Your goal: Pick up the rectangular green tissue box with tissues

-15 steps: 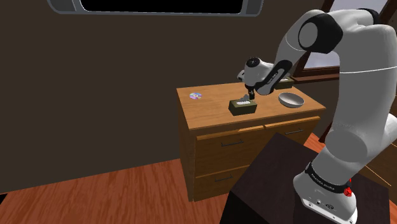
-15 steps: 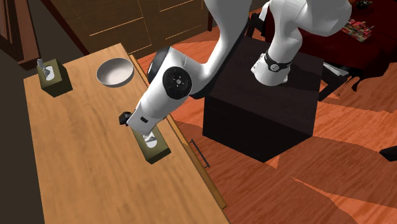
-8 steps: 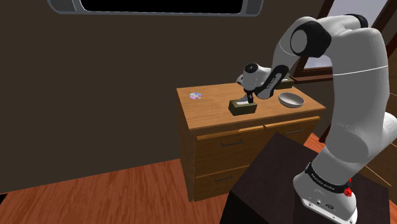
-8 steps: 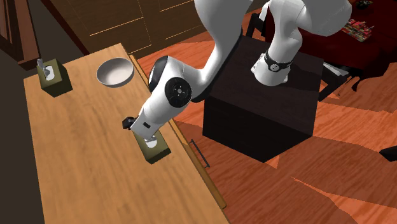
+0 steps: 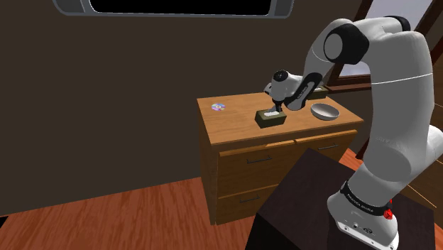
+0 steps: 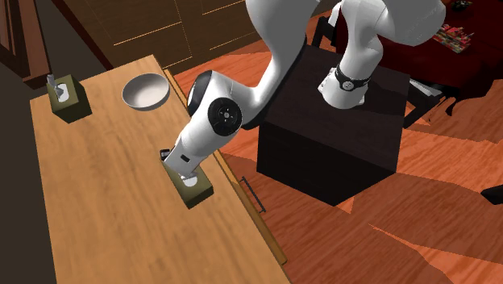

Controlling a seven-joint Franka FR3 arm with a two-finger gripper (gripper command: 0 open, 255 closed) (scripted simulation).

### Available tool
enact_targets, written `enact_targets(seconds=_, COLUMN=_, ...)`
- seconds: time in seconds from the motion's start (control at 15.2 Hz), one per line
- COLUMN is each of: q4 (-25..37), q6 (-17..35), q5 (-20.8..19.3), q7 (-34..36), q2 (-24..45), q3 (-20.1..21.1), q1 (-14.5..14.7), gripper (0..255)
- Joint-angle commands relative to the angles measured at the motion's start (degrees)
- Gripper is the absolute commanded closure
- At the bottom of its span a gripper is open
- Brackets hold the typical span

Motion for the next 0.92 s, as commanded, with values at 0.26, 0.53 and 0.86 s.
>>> enact_targets(seconds=0.26, q4=-0.90, q6=-1.12, q5=1.32, q7=-2.15, q2=-2.08, q3=1.03, q1=-0.59, gripper=255)
enact_targets(seconds=0.53, q4=-1.82, q6=-2.92, q5=3.27, q7=-5.07, q2=-4.96, q3=2.27, q1=-1.43, gripper=255)
enact_targets(seconds=0.86, q4=-2.69, q6=-5.22, q5=5.83, q7=-8.69, q2=-8.38, q3=3.71, q1=-2.35, gripper=255)
